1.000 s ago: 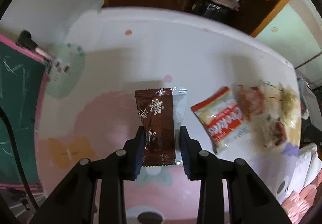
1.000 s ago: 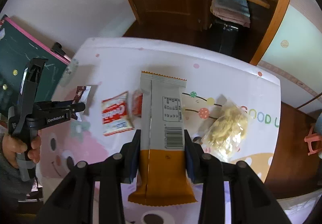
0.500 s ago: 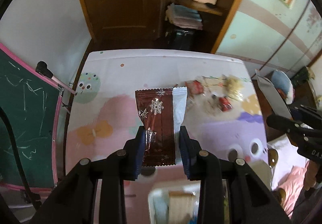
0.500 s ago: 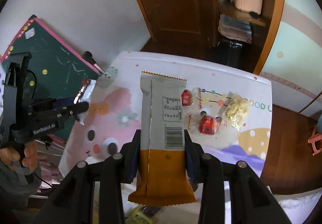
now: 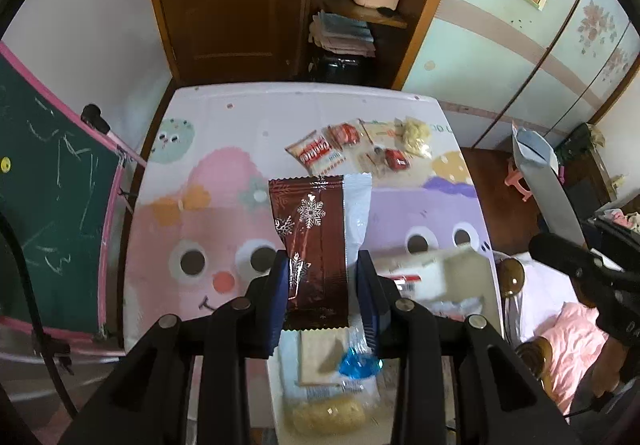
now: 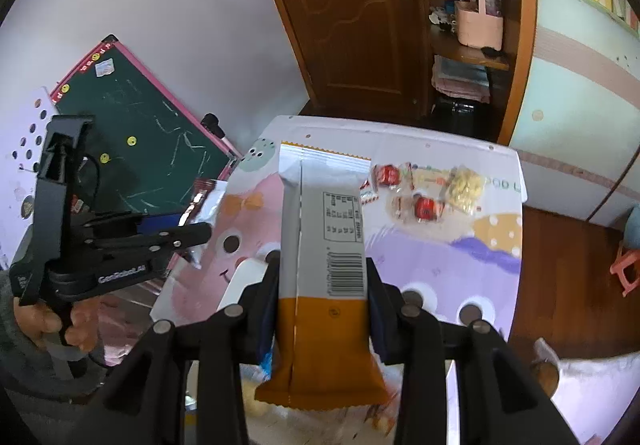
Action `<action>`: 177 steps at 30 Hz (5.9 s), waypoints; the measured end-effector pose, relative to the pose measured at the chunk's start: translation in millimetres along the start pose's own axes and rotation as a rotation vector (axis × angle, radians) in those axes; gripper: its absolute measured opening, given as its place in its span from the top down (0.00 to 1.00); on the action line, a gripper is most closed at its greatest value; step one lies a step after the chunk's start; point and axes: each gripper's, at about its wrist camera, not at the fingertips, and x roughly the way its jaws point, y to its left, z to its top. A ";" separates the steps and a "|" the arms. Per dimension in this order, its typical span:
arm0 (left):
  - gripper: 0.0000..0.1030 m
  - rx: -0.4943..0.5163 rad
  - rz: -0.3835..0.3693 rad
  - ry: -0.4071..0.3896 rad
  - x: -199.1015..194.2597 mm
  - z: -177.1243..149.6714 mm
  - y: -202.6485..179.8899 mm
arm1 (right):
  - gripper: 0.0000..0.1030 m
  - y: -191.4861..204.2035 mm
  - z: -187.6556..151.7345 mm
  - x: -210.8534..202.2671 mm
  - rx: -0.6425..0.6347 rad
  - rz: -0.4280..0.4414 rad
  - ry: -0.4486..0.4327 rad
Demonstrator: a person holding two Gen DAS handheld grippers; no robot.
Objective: Organize snacks
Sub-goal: 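Carry both bars over the tray and release them into it with both grippers, then lift both grippers from the tray toward the remaining snacks, then grasp the Cookies bag with the left gripper while the right grasps the clear puffed-snack bag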
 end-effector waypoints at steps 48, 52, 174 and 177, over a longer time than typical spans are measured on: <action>0.67 0.139 0.032 0.092 35.3 -93.0 -43.0 | 0.61 25.0 -107.8 23.7 0.130 -0.176 0.104; 0.27 0.131 0.037 0.081 33.0 -93.0 -40.7 | 0.60 28.4 -105.8 24.4 0.109 -0.205 0.102; 0.24 -0.319 0.186 0.285 360.3 137.7 39.6 | 0.27 -246.1 98.0 293.2 0.543 -0.353 0.302; 0.38 -0.288 0.207 0.276 355.7 136.3 37.4 | 0.32 -244.4 96.7 296.8 0.535 -0.368 0.318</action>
